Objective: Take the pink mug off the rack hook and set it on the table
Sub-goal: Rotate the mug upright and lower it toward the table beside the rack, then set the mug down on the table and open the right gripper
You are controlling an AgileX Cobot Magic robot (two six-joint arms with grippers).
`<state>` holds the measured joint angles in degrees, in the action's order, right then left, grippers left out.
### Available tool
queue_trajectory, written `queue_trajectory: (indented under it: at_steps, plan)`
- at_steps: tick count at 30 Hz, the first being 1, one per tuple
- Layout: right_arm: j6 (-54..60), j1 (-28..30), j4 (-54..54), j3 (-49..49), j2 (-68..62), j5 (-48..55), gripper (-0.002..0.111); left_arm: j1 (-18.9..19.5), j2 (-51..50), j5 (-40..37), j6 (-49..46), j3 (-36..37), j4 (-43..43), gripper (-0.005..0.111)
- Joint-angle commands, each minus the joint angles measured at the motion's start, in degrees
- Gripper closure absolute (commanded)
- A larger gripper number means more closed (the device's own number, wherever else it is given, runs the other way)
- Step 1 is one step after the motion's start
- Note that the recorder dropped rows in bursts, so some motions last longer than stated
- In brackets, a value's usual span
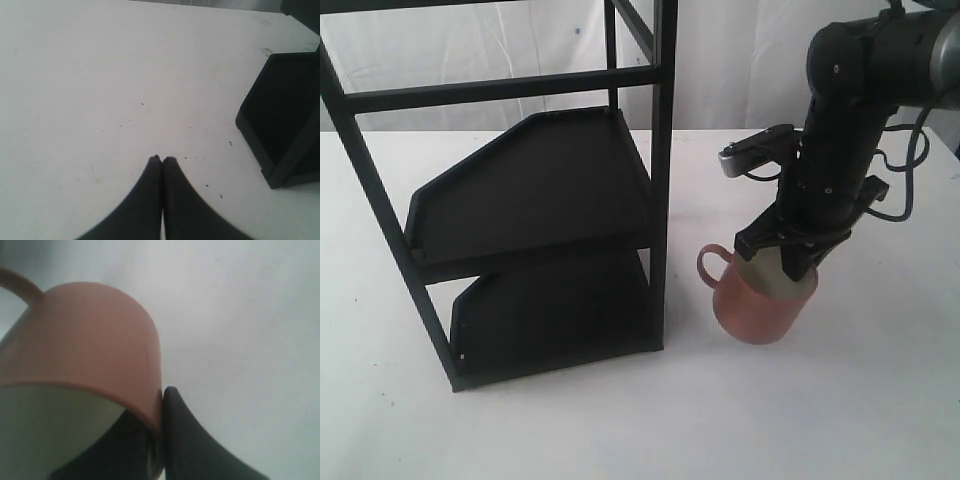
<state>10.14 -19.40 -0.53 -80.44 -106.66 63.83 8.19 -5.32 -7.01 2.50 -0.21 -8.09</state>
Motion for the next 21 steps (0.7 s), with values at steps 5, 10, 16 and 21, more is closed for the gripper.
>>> queue_trajectory:
  at_steps: [5, 10, 16, 21]
  plan:
    - [-1.44, 0.11, -0.44, 0.37, 0.29, -8.06, 0.108, -0.31, 0.38, -0.33, 0.05, 0.21, -0.42, 0.107]
    - [-1.54, 0.11, -0.44, 0.62, 0.29, -8.25, 0.108, -0.31, 0.38, -0.33, 0.05, 0.21, -0.42, 0.107]
    - [-1.53, 0.11, -0.44, 2.16, 0.15, -10.55, 0.108, -0.31, 0.38, -0.33, 0.05, 0.21, -0.42, 0.107]
    - [-1.53, 0.11, -0.34, 2.39, 0.15, -10.91, 0.108, -0.31, 0.38, -0.33, 0.05, 0.21, -0.42, 0.107]
